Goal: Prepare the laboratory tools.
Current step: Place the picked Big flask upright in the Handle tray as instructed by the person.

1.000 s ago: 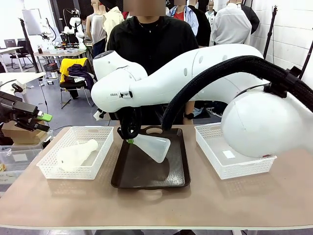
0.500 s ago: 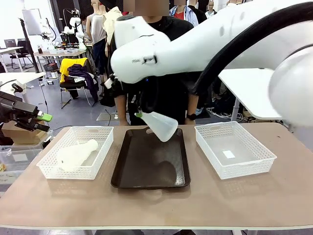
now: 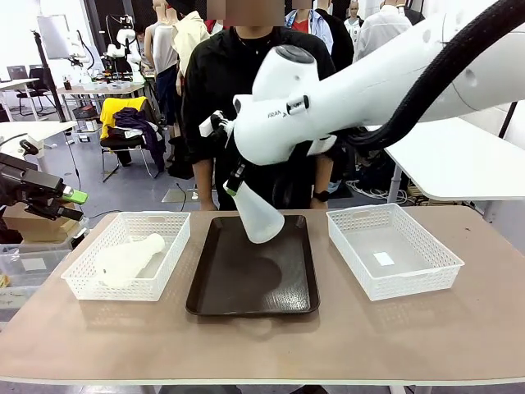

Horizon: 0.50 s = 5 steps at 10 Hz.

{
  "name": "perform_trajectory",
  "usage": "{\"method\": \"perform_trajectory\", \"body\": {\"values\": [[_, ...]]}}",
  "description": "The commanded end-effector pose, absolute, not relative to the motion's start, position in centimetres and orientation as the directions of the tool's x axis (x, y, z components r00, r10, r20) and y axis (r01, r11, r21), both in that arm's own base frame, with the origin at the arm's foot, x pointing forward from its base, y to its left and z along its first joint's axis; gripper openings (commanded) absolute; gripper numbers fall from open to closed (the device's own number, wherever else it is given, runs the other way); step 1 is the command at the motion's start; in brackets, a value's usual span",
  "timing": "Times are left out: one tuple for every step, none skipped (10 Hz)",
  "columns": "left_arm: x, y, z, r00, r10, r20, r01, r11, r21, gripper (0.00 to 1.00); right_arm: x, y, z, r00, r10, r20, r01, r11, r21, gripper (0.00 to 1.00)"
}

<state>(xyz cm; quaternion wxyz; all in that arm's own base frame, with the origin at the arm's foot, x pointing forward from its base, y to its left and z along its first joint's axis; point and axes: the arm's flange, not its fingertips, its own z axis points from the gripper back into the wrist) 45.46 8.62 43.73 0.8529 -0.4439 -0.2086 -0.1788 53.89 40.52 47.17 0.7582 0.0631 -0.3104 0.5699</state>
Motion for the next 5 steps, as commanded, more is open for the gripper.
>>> {"method": "perform_trajectory", "body": {"values": [[45.4, 8.7, 43.9, 0.848, -0.123, 0.516, 0.493, 0.542, -0.68, 1.0, 51.8, 36.7, 46.8, 0.11, 0.759, 0.642, -0.913, 0.332, -0.236, 0.0], [45.4, 8.7, 43.9, 0.848, -0.123, 0.516, 0.493, 0.542, -0.68, 1.0, 51.7, 35.9, 46.5, 0.108, 0.723, 0.683, -0.906, 0.354, -0.231, 0.0], [45.4, 8.7, 43.9, 0.848, -0.123, 0.516, 0.493, 0.542, -0.68, 1.0, 51.7, 35.4, 46.3, 0.076, 0.683, 0.726, -0.902, 0.357, -0.241, 0.0], [45.4, 8.7, 43.9, 0.848, -0.123, 0.516, 0.493, 0.542, -0.68, 1.0, 52.0, 35.1, 45.8, 0.06, 0.655, 0.754, -0.901, 0.36, -0.241, 0.0], [45.4, 8.7, 43.9, 0.848, -0.123, 0.516, 0.493, 0.542, -0.68, 1.0, 52.5, 34.8, 45.0, 0.055, 0.613, 0.788, -0.908, 0.359, -0.216, 0.0]]}}
